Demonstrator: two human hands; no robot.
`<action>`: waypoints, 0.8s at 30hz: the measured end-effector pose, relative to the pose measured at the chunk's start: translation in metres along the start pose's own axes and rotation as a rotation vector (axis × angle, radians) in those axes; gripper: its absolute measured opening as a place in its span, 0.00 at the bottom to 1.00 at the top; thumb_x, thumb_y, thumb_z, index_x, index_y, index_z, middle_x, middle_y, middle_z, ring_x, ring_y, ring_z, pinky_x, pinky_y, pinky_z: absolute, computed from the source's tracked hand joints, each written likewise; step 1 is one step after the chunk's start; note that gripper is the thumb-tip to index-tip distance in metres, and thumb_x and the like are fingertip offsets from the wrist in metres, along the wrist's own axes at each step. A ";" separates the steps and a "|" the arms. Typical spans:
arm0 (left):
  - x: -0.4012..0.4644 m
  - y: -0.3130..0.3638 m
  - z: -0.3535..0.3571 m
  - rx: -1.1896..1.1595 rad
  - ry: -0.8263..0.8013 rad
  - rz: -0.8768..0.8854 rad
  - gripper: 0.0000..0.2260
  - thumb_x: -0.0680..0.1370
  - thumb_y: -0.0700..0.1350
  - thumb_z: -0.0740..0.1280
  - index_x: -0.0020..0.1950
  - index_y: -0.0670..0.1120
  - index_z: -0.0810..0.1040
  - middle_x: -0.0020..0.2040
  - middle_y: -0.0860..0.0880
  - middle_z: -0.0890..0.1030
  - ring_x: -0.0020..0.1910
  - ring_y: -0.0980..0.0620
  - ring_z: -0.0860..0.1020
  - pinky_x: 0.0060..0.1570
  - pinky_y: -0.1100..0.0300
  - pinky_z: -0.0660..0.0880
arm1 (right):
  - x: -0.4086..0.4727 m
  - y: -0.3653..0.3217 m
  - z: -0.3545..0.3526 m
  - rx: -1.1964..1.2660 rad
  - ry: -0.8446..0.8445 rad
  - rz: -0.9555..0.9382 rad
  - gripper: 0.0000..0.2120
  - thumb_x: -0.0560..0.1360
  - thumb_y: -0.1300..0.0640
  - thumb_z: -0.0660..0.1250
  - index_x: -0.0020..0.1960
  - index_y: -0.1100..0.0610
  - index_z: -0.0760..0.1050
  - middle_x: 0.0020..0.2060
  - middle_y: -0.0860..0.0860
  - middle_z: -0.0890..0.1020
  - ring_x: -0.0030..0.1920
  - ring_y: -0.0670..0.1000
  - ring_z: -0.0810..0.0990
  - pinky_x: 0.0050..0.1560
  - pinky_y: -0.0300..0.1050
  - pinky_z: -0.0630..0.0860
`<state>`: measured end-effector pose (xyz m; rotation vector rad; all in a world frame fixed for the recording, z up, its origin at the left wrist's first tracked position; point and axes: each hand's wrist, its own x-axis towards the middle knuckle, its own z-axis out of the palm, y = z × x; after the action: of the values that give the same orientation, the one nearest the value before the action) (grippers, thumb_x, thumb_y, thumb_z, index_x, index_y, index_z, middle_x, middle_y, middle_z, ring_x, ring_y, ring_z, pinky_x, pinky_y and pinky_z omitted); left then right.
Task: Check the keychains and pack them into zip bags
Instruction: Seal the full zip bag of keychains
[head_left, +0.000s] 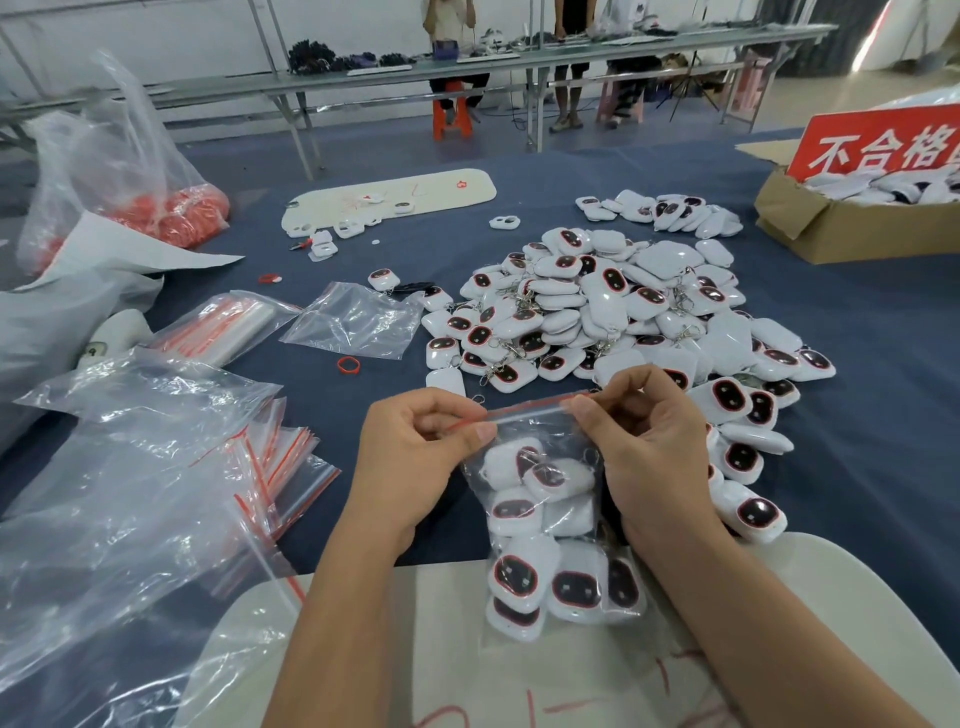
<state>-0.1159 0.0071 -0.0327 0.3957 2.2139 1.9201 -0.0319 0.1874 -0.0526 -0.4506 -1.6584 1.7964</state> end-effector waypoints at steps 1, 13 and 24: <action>0.000 0.000 0.000 -0.020 -0.005 -0.001 0.09 0.71 0.36 0.80 0.42 0.49 0.87 0.38 0.45 0.87 0.40 0.44 0.86 0.44 0.54 0.82 | 0.000 0.000 0.000 -0.001 0.006 0.000 0.14 0.74 0.62 0.79 0.41 0.48 0.77 0.36 0.56 0.83 0.36 0.53 0.80 0.39 0.48 0.81; 0.003 0.008 0.002 -0.589 0.109 0.030 0.05 0.69 0.42 0.76 0.43 0.46 0.88 0.41 0.44 0.87 0.40 0.52 0.85 0.44 0.60 0.83 | -0.005 -0.022 -0.005 -0.179 -0.575 0.061 0.21 0.78 0.35 0.68 0.58 0.51 0.81 0.50 0.53 0.87 0.50 0.54 0.86 0.54 0.45 0.83; 0.007 0.005 -0.003 -0.456 0.233 -0.200 0.17 0.82 0.54 0.68 0.55 0.40 0.83 0.51 0.38 0.86 0.45 0.46 0.83 0.43 0.56 0.81 | -0.008 -0.013 0.016 -0.008 -0.397 0.161 0.18 0.68 0.51 0.84 0.54 0.44 0.82 0.50 0.55 0.88 0.49 0.60 0.89 0.49 0.58 0.86</action>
<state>-0.1229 0.0076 -0.0274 -0.1207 1.7640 2.3589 -0.0339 0.1700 -0.0391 -0.2446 -1.9407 2.1019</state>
